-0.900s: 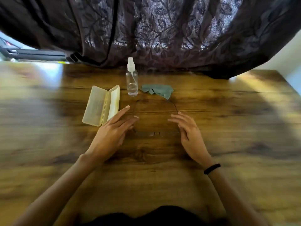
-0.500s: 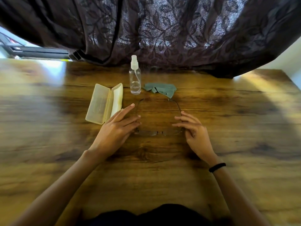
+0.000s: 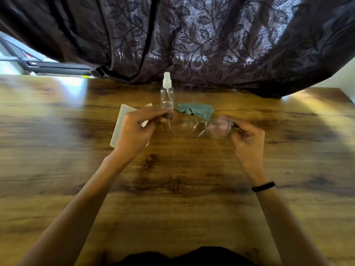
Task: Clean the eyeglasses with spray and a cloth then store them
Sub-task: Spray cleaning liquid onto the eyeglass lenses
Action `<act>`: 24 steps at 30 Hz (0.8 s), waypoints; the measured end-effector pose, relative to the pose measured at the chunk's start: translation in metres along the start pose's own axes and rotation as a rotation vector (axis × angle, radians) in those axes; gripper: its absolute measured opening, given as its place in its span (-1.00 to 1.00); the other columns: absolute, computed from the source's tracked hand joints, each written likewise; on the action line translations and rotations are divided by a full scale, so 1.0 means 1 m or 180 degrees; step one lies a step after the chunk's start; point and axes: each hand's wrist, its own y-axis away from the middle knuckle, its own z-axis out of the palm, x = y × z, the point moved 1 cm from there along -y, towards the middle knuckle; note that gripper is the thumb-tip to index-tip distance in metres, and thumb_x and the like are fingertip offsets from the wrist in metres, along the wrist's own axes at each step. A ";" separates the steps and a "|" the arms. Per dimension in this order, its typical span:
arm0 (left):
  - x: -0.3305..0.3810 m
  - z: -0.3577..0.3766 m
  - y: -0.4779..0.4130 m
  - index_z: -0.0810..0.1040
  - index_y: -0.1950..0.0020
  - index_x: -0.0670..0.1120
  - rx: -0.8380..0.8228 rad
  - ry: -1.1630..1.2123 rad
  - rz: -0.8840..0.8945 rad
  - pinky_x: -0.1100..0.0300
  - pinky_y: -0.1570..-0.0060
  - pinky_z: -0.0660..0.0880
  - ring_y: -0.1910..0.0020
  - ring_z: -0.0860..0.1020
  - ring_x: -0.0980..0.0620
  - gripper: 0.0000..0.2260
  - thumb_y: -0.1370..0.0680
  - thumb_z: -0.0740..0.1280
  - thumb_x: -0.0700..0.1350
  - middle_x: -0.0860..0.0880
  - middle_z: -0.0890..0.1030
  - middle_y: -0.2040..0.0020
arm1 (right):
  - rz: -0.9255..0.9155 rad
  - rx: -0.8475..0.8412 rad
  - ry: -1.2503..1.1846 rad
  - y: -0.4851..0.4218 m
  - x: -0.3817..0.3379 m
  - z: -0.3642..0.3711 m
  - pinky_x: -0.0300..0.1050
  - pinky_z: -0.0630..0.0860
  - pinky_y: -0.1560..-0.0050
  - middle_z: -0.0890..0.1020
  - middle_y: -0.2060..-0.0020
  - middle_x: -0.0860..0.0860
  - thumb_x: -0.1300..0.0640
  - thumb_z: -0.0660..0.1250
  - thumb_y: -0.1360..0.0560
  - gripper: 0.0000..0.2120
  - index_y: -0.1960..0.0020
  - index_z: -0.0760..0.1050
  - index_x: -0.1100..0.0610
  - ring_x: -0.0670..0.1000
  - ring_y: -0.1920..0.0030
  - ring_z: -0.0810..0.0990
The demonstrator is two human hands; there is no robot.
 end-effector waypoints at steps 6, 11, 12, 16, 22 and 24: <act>-0.010 -0.012 -0.011 0.48 -0.13 -0.24 0.0995 -0.0018 -0.0096 0.48 0.08 0.45 0.16 0.55 0.42 -0.73 -0.44 0.30 -0.40 0.50 0.56 0.20 | 0.0195 -0.0027 -0.0174 -0.022 -0.007 0.013 -0.38 0.51 0.10 0.67 0.22 -0.26 0.33 0.41 -0.34 -0.69 -0.05 0.53 0.12 -0.23 0.13 0.61; -0.026 -0.034 -0.014 0.45 -0.17 -0.21 0.1744 0.0211 -0.0333 0.38 0.06 0.52 0.17 0.54 0.39 -0.70 -0.46 0.32 -0.36 0.43 0.60 0.24 | 0.0584 -0.0242 0.0202 -0.047 0.009 0.031 -0.27 0.56 0.04 0.65 0.11 0.02 0.26 0.41 -0.37 -0.74 -0.05 0.56 0.12 -0.13 0.10 0.61; -0.029 -0.040 -0.014 0.47 -0.16 -0.22 0.1802 0.0222 -0.0333 0.30 0.05 0.54 0.16 0.54 0.36 -0.72 -0.46 0.33 -0.33 0.40 0.61 0.22 | 0.0629 -0.0344 0.0326 -0.053 0.015 0.037 -0.24 0.57 0.04 0.65 0.08 0.05 0.23 0.41 -0.39 -0.74 -0.07 0.56 0.13 -0.09 0.09 0.61; -0.037 -0.055 -0.013 0.56 -0.13 -0.19 0.1972 0.0173 -0.0341 -0.09 -0.02 0.57 0.07 0.59 0.07 -0.77 -0.47 0.37 -0.24 0.32 0.64 0.13 | 0.0518 -0.0748 0.0782 -0.076 0.030 0.070 -0.30 0.54 0.03 0.63 0.02 0.06 0.14 0.36 -0.45 -0.72 -0.15 0.49 0.15 -0.09 0.06 0.57; -0.038 -0.060 -0.009 0.49 -0.16 -0.19 0.2093 0.0326 -0.0445 -0.08 -0.03 0.56 0.10 0.58 0.21 -0.73 -0.47 0.36 -0.28 0.33 0.64 0.17 | 0.0386 -0.0988 0.0715 -0.093 0.026 0.122 -0.45 0.40 0.12 0.57 0.01 0.02 0.08 0.45 -0.37 -0.56 -0.18 0.40 0.18 -0.06 0.04 0.54; -0.040 -0.063 -0.008 0.49 -0.16 -0.20 0.2132 0.0388 -0.0451 -0.11 -0.04 0.55 0.11 0.58 0.22 -0.72 -0.46 0.36 -0.27 0.33 0.64 0.18 | 0.0328 -0.0971 0.0713 -0.094 0.023 0.131 -0.58 0.36 0.19 0.55 0.07 -0.03 0.08 0.47 -0.35 -0.55 -0.16 0.41 0.17 -0.17 0.12 0.50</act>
